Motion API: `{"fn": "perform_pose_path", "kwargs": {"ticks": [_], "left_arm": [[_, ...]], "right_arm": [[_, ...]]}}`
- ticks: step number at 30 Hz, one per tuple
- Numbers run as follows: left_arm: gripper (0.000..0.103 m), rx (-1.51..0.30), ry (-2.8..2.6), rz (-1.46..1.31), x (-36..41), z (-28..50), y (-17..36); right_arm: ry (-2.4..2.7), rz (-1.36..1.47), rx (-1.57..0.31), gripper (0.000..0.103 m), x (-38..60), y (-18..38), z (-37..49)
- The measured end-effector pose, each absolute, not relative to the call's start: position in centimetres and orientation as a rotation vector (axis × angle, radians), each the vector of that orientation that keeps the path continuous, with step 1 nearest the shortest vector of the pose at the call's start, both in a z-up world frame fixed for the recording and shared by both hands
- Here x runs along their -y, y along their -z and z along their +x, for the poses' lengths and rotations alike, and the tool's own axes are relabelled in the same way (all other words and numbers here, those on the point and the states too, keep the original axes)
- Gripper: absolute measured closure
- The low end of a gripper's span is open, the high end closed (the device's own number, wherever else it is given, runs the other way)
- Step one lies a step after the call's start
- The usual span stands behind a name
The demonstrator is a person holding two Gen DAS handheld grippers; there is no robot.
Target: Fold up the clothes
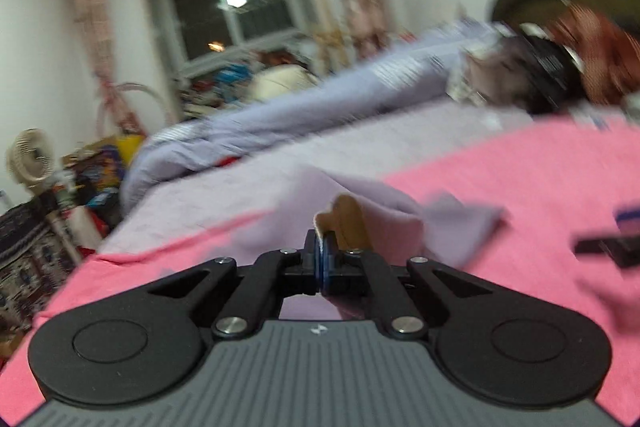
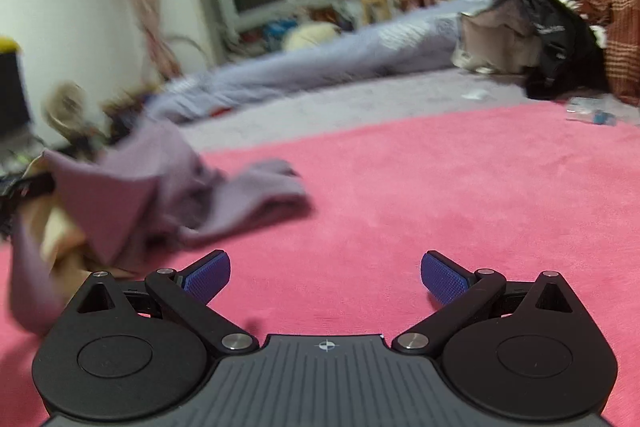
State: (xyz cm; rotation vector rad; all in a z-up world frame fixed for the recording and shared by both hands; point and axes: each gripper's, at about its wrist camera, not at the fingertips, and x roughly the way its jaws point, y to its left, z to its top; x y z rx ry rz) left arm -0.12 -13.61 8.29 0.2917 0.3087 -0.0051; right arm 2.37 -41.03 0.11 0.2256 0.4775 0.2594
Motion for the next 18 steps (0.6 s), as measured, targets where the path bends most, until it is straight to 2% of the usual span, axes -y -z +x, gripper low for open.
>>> {"fn": "perform_pose_path", "kwargs": {"ticks": [8,18], "left_arm": [[0.102,-0.201,-0.081,0.195,5.8,-3.9,-13.7],[0.102,-0.157,-0.17,0.051,-4.4,-11.3,-12.6]], "right_arm": [[-0.384,0.077,-0.42,0.0,34.2,-0.5,-0.3],[-0.455,-0.068,-0.41,0.0,26.3,-1.3,-1.0]]}}
